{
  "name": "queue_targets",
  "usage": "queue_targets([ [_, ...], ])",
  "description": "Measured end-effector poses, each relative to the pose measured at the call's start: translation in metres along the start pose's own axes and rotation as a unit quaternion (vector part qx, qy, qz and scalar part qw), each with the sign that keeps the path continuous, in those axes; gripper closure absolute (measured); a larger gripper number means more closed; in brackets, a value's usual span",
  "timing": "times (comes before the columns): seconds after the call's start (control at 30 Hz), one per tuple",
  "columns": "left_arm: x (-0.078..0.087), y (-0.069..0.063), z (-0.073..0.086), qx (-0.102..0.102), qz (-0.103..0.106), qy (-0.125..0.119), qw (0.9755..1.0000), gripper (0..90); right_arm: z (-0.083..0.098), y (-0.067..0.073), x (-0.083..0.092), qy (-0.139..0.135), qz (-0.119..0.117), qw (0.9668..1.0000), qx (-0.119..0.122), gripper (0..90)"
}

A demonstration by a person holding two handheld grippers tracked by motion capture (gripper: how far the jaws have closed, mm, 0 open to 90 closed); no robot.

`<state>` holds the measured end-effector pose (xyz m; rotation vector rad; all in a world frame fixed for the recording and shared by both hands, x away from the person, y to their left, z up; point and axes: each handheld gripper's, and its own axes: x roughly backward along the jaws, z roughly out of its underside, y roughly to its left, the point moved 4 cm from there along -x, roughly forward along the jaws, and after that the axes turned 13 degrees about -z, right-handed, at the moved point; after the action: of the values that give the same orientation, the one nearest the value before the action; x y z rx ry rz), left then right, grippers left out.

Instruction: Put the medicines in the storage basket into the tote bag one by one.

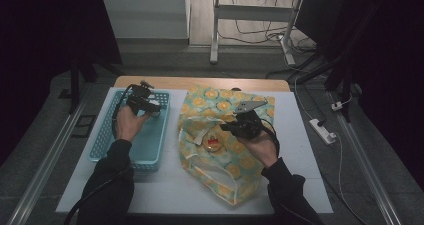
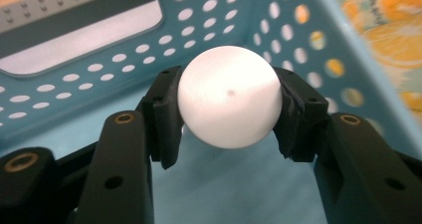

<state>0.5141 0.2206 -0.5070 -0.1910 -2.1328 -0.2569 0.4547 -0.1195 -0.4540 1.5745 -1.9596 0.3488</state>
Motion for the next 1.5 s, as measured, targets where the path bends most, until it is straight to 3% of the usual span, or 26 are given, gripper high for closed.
queue_targets([
  [0.23,0.011,-0.001,0.006,0.003,0.011,-0.013,0.9999,50.2,0.000,0.000,0.001,-0.001,0.001,1.0000,0.001,89.7],
  [0.53,0.031,-0.002,0.018,0.025,0.036,-0.051,0.9977,50.2,0.000,0.000,0.001,0.000,0.001,1.0000,0.001,89.7],
  [1.0,0.045,-0.011,0.036,0.021,0.047,-0.083,0.9952,50.2,0.001,0.000,-0.001,0.002,0.000,1.0000,-0.001,89.7],
  [1.1,0.048,-0.012,0.038,0.014,0.039,-0.084,0.9956,50.2,0.001,0.000,-0.001,0.002,0.000,1.0000,-0.001,89.7],
  [1.23,0.056,-0.011,0.041,0.019,0.042,-0.096,0.9943,50.2,0.001,0.000,-0.001,0.002,0.001,1.0000,-0.001,89.7],
  [1.5,0.068,-0.016,0.045,0.009,0.047,-0.110,0.9928,50.2,0.001,0.000,0.001,-0.002,0.001,1.0000,0.000,89.7],
])
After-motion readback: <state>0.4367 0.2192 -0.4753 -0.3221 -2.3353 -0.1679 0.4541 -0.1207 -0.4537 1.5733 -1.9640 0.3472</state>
